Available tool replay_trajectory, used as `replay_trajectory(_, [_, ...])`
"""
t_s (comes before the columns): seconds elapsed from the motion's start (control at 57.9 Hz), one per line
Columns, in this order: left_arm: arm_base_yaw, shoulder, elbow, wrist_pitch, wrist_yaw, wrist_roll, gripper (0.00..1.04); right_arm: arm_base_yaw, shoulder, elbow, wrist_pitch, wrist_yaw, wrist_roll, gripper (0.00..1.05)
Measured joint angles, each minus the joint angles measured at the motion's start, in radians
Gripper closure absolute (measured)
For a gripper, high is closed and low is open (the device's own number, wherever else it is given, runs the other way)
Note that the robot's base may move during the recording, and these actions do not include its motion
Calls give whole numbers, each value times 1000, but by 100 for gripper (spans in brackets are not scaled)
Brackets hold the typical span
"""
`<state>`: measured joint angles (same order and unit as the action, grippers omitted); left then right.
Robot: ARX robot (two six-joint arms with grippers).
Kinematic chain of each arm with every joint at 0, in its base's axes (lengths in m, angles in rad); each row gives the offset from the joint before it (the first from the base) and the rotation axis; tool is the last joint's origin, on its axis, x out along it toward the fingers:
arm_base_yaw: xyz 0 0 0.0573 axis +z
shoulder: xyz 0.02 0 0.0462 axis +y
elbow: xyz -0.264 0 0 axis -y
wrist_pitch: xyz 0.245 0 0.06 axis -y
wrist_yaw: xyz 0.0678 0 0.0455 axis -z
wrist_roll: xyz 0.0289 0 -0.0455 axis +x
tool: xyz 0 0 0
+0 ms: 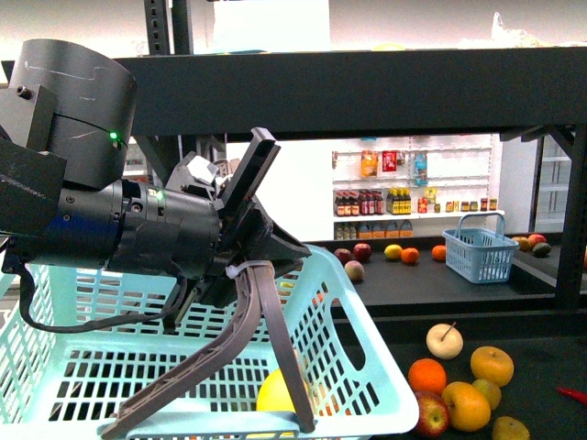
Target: Pick lemon from shelf
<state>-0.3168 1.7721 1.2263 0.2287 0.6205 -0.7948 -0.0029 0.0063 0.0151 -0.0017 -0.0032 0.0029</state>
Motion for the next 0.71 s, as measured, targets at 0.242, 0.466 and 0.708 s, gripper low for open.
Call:
replay_trajectory(0.242, [3, 0, 23, -60, -12, -9, 94, 0, 0, 0, 0, 0, 0, 2])
replay_trajectory(0.466, [40, 4, 67, -1, -158, -159, 94, 0, 0, 0, 0, 0, 0, 2])
replay_trajectory(0.708, [182, 8, 136, 102, -436, -390, 94, 0, 0, 0, 0, 0, 0, 2])
